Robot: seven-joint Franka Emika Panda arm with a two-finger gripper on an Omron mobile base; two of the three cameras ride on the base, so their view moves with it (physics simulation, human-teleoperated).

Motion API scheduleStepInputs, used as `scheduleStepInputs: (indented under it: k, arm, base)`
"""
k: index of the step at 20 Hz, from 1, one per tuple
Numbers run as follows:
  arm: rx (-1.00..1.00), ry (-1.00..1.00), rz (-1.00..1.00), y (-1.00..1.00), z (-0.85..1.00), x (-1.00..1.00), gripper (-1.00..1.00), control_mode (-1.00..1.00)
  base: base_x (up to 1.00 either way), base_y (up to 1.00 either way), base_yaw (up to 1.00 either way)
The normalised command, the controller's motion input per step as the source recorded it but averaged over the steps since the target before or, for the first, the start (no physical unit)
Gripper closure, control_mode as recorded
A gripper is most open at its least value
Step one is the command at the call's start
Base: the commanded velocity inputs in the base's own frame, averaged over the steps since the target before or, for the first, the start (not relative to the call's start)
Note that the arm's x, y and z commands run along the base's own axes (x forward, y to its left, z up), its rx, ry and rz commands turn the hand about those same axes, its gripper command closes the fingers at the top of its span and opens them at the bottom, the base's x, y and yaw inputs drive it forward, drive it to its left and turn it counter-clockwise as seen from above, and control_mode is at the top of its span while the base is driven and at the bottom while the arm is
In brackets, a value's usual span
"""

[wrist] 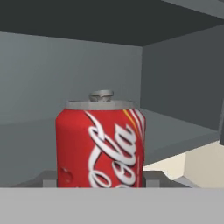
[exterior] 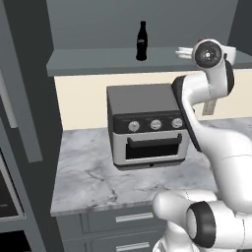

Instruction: Pick the can, bottled drink from the counter and place them in the open cabinet.

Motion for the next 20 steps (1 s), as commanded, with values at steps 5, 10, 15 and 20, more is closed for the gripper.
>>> scheduleStepInputs:
  k: [5, 10, 15, 20]
  arm:
    - [0.00, -0.03, 0.00, -0.13, -0.11, 0.70, 1.00, -1.00]
    - [0.00, 0.04, 0.01, -0.04, 0.21, 0.50, 1.00, -1.00]
    - [0.00, 0.16, 0.00, 0.01, 0.24, 0.39, 1.00, -1.00]
    - [0.00, 0.01, 0.03, -0.01, -0.05, 0.65, 1.00, -1.00]
  base:
    - [0.00, 0.00, 0.00]
    - [0.00, 0.00, 0.00]
    - [0.00, 0.00, 0.00]
    - [0.00, 0.00, 0.00]
